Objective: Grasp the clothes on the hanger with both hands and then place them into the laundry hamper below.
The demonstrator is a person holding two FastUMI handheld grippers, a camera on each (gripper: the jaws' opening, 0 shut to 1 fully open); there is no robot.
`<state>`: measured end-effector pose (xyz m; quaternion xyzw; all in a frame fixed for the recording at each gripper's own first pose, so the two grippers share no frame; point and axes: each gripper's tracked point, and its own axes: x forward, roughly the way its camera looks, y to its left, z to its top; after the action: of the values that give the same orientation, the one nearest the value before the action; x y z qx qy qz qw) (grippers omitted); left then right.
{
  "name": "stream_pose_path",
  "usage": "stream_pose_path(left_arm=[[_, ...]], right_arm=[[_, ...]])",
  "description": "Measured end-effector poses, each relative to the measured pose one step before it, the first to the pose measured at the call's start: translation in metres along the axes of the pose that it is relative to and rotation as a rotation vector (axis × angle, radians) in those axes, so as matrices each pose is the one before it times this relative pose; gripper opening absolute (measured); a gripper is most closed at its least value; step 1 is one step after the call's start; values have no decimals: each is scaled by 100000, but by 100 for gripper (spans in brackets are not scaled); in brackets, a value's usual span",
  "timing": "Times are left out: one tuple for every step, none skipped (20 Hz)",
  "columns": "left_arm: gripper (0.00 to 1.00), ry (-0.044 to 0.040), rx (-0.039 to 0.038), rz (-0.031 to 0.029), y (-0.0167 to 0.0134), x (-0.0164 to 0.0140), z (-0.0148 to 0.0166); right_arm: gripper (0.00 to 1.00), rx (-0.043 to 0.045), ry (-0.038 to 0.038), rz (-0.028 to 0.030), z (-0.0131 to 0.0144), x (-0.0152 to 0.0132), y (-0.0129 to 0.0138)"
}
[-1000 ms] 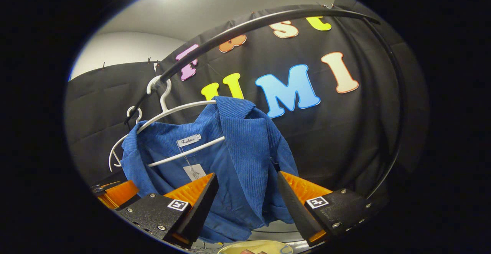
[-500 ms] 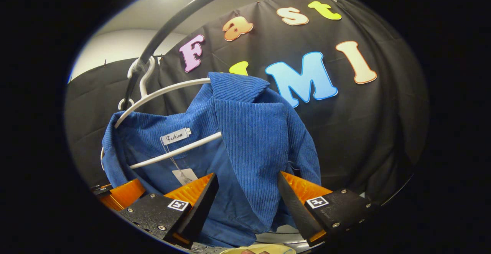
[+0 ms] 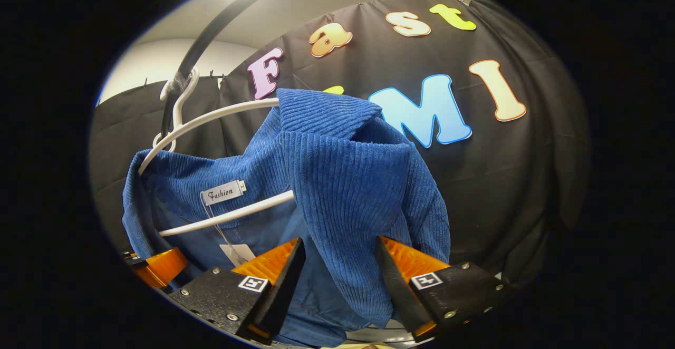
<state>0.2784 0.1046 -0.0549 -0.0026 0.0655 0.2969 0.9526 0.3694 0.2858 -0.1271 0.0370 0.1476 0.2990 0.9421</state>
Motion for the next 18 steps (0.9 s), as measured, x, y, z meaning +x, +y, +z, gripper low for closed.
stream_pose_path(left_arm=[[65, -734, 356, 1628, 441, -250, 188], [56, -669, -129, 118, 220, 204, -55], [47, 245, -404, -1366, -323, -183, -61], [44, 39, -396, -226, 56, 40, -119], [29, -324, -1536, 1199, 554, -71, -45], [14, 812, -1983, -2750, -531, 37, -82], [10, 211, -867, -1098, -128, -3, -84], [6, -465, -503, 96, 352, -461, 267], [2, -855, -2032, -1959, 135, 156, 61], [2, 799, -1615, -2476, -697, -311, -70], [2, -5, -961, -1610, 55, -175, 130], [2, -389, -640, -1262, 363, -228, 244], [2, -422, -248, -948, 111, -354, 354], [2, -546, -404, -1821, -218, -448, 356], [2, 93, -368, -2299, -155, -256, 243], [2, 159, -727, -2283, 26, -470, -1], [2, 274, -244, -1928, 26, -443, 144], [2, 17, -153, -1797, 86, -375, 180]], right_arm=[[70, -905, -143, -85, 71, -45, -201], [64, -633, -177, 32, 61, -74, -378], [49, 211, -424, 278, 252, 60, -316], [34, 193, -1293, -1541, 306, -14, -520], [19, -525, -1323, -2579, 392, -179, -831], [13, -417, -830, 421, 230, -200, -210], [5, 230, 223, 1500, 216, -122, -48], [4, 442, 658, 1209, -2, -165, 237], [2, 163, 1026, 1998, -76, 16, 123], [0, -590, 211, 614, 46, -6, -198], [0, -1424, 509, -478, 86, -194, -298], [0, -753, 123, -1043, -1, -306, -340], [0, -511, -238, -1292, 211, -135, -442], [0, -486, -734, -1416, 259, -17, -487], [0, 87, -582, -1323, 329, -58, -435], [0, 643, -175, -1526, 107, -98, -399], [0, 1370, -148, -1066, 190, -16, -280], [0, 1065, 193, -990, -15, 97, -194]])
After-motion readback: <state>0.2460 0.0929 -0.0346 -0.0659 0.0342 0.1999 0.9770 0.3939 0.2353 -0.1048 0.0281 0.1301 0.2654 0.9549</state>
